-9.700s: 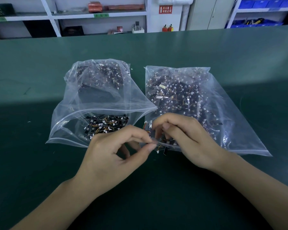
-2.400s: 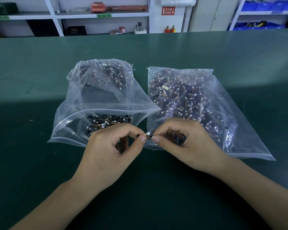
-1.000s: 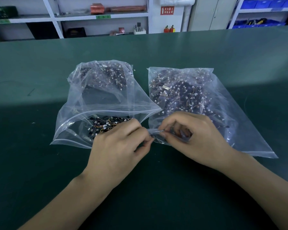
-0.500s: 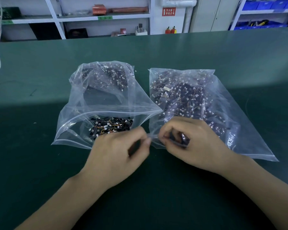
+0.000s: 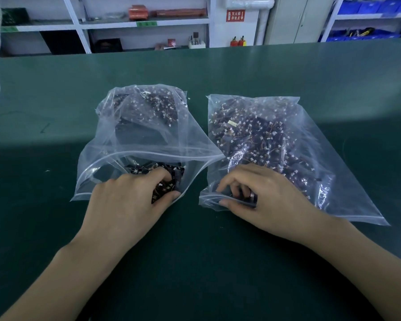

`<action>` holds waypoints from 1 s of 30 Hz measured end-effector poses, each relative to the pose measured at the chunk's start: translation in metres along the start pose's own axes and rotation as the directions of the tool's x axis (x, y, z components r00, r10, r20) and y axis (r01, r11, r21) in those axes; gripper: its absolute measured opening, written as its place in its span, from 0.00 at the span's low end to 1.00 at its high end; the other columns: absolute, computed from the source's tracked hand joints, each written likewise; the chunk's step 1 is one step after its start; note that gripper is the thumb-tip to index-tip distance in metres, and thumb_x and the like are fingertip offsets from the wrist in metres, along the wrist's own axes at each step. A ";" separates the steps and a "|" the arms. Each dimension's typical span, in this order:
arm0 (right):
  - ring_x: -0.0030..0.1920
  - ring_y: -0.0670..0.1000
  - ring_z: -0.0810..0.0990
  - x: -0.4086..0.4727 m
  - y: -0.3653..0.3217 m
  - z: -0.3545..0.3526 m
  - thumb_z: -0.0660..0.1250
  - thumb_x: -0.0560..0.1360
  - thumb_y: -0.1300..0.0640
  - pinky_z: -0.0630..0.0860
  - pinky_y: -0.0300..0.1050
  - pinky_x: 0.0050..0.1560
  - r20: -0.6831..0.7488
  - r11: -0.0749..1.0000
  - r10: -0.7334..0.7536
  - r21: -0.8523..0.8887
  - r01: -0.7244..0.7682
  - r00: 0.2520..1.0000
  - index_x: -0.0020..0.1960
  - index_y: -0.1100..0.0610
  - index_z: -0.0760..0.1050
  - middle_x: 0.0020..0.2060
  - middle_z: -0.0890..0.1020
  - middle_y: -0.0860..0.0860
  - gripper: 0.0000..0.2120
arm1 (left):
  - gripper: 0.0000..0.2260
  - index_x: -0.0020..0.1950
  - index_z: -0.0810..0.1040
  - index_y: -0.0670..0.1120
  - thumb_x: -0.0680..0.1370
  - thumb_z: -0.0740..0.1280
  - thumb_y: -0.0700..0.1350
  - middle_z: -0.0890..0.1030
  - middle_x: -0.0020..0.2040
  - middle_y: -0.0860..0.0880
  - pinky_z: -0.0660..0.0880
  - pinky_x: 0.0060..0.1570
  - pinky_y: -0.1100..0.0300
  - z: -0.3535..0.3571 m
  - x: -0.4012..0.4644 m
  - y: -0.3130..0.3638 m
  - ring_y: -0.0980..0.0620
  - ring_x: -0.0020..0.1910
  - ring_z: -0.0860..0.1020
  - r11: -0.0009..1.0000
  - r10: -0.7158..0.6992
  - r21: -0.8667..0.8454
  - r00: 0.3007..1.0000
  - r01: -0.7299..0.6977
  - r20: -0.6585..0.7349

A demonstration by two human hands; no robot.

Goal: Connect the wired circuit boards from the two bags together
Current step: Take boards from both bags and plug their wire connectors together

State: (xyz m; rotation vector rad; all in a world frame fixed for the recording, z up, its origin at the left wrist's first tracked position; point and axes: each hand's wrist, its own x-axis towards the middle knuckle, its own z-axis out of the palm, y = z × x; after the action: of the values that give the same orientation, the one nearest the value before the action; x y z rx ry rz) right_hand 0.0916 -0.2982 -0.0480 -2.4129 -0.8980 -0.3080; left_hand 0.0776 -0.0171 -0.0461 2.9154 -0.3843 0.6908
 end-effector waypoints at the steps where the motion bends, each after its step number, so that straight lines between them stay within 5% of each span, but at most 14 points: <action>1: 0.41 0.45 0.76 0.000 0.000 0.000 0.75 0.78 0.52 0.68 0.32 0.47 0.004 1.000 0.009 -0.008 -0.009 1.000 0.55 0.48 0.82 0.40 0.77 0.43 0.07 | 0.15 0.54 0.83 0.62 0.75 0.68 0.69 0.82 0.34 0.55 0.67 0.34 0.55 0.000 0.000 0.000 0.43 0.37 0.85 1.000 0.004 0.009 1.000 -0.004 -0.001; 8: 0.39 0.46 0.75 0.000 -0.003 -0.001 0.76 0.74 0.63 0.67 0.32 0.47 0.002 0.999 0.039 -0.030 -0.039 0.999 0.54 0.50 0.83 0.38 0.77 0.45 0.12 | 0.06 0.47 0.85 0.61 0.76 0.74 0.61 0.83 0.35 0.58 0.65 0.32 0.57 -0.002 0.000 0.004 0.46 0.37 0.83 1.000 -0.012 -0.006 1.000 0.012 0.022; 16: 0.41 0.46 0.76 -0.002 -0.009 -0.002 0.75 0.76 0.45 0.67 0.32 0.49 -0.045 1.000 -0.016 0.007 0.016 0.999 0.53 0.49 0.83 0.39 0.77 0.43 0.10 | 0.06 0.41 0.80 0.56 0.75 0.76 0.52 0.62 0.24 0.58 0.67 0.30 0.58 -0.007 0.001 0.008 0.46 0.26 0.72 0.992 -0.084 -0.100 0.994 0.076 -0.071; 23: 0.41 0.49 0.79 0.000 -0.011 0.000 0.70 0.83 0.50 0.75 0.39 0.43 -0.115 0.977 0.072 0.208 -0.047 0.991 0.50 0.53 0.84 0.41 0.81 0.43 0.08 | 0.06 0.40 0.82 0.52 0.77 0.71 0.47 0.58 0.27 0.57 0.65 0.26 0.62 -0.015 0.000 0.023 0.53 0.24 0.65 0.973 0.022 -0.216 0.965 -0.082 -0.263; 30: 0.41 0.51 0.80 0.000 -0.016 0.001 0.63 0.86 0.44 0.70 0.32 0.43 -0.075 0.942 0.121 0.323 -0.090 0.990 0.50 0.55 0.86 0.38 0.82 0.46 0.19 | 0.07 0.42 0.85 0.50 0.79 0.72 0.45 0.56 0.34 0.62 0.63 0.26 0.65 -0.014 -0.001 0.025 0.60 0.34 0.63 0.937 0.191 -0.201 0.900 -0.286 -0.392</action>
State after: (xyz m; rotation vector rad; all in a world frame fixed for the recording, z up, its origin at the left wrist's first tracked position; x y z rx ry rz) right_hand 0.0815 -0.2873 -0.0425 -2.1186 -0.7122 -0.2151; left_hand 0.0638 -0.0380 -0.0323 2.4486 -0.7342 1.1078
